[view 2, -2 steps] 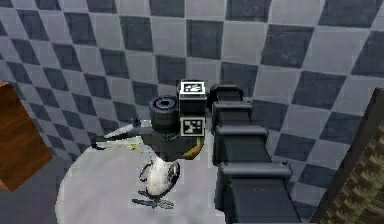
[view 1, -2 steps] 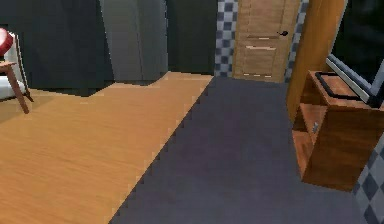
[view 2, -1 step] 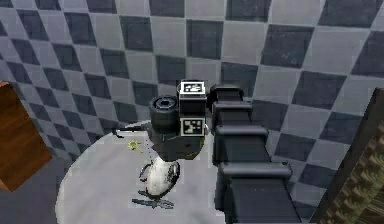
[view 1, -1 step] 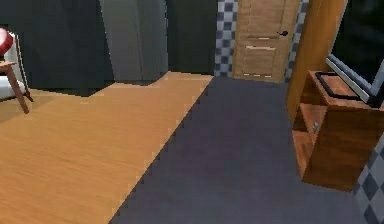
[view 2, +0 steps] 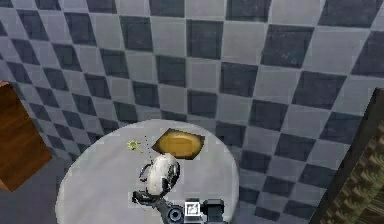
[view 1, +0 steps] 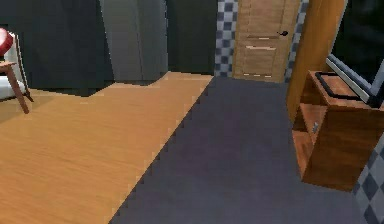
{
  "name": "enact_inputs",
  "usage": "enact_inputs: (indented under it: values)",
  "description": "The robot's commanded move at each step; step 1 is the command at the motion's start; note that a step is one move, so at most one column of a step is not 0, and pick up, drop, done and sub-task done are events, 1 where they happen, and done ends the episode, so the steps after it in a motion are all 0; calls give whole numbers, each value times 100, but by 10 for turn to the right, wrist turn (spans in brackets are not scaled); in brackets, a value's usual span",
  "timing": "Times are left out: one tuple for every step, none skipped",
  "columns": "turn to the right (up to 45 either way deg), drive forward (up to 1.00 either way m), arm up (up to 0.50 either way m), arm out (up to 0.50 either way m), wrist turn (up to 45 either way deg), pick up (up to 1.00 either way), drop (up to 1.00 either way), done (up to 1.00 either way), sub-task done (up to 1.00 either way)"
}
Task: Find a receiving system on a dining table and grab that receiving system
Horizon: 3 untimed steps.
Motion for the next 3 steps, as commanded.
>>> enact_inputs:
  values:
    - [0, 0, 0, 0, 0, 100, 0, 0, 0]
    - [0, 0, 10, 0, 0, 0, 0, 0, 0]
    - [0, 0, 0, 0, 0, 0, 0, 100, 0]
